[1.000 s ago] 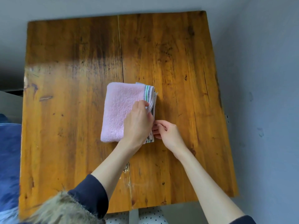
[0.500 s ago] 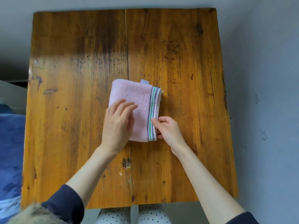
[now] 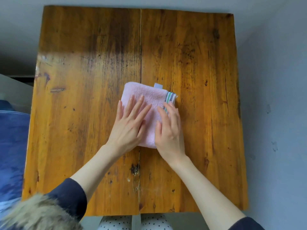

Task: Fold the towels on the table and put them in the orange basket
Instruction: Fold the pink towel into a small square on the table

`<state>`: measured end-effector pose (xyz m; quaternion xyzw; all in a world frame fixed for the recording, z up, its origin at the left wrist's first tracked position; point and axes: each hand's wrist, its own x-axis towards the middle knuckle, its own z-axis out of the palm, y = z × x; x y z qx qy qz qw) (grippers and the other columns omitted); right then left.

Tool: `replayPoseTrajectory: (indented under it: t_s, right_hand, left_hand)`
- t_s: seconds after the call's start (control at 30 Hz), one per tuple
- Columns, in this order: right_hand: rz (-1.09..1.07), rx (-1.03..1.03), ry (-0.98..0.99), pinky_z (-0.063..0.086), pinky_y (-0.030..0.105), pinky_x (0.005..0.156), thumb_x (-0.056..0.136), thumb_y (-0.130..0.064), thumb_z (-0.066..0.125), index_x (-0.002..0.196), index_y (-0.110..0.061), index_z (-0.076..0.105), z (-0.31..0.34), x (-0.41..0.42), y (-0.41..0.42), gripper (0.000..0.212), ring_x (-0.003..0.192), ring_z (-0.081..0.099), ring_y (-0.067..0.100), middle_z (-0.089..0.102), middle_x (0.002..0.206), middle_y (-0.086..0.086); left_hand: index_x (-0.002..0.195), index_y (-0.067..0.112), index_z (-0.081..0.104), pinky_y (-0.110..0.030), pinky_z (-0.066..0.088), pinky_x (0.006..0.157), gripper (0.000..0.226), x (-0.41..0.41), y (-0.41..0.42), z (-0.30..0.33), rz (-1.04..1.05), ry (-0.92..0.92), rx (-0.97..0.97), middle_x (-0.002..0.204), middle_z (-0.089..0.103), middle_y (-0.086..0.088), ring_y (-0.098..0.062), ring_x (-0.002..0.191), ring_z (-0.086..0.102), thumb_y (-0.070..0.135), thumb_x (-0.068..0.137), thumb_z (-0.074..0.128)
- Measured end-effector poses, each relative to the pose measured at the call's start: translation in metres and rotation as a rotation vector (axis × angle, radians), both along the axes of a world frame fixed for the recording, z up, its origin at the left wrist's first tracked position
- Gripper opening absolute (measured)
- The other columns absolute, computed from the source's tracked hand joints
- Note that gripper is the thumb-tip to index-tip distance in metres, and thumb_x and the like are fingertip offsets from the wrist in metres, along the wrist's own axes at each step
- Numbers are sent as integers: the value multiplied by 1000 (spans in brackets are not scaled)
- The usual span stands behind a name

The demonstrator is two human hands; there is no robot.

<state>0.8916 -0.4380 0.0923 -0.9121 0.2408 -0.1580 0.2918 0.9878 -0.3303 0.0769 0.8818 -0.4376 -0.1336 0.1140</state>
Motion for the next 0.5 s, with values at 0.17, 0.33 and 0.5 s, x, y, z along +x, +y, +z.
replayPoseTrajectory:
  t_s: [0.17, 0.33, 0.5]
  right_hand:
    - [71, -136, 207, 17, 51, 116, 93, -20, 44, 141, -6, 37, -26, 29, -9, 51, 142, 20, 33, 26, 151, 20]
    - [132, -94, 269, 4, 50, 117, 97, -39, 26, 146, -22, 13, -53, 20, -27, 54, 145, 3, 16, 5, 156, 3]
    - [110, -81, 227, 9, 55, 116, 97, -37, 26, 145, -22, 16, -62, 23, -26, 51, 144, 6, 16, 9, 154, 3]
  left_hand:
    - [148, 30, 20, -49, -6, 115, 58, 27, -9, -6, -13, -58, 15, 157, -1, -3, -25, 143, -14, 44, 92, 25]
    - [148, 32, 21, -48, 2, 118, 60, 34, -4, -25, -68, -92, -14, 157, 5, -3, -27, 145, -5, 55, 92, 26]
    - [147, 29, 26, -50, 6, 116, 56, 34, -5, -35, -54, -147, -33, 157, 15, -7, -29, 145, 4, 48, 94, 29]
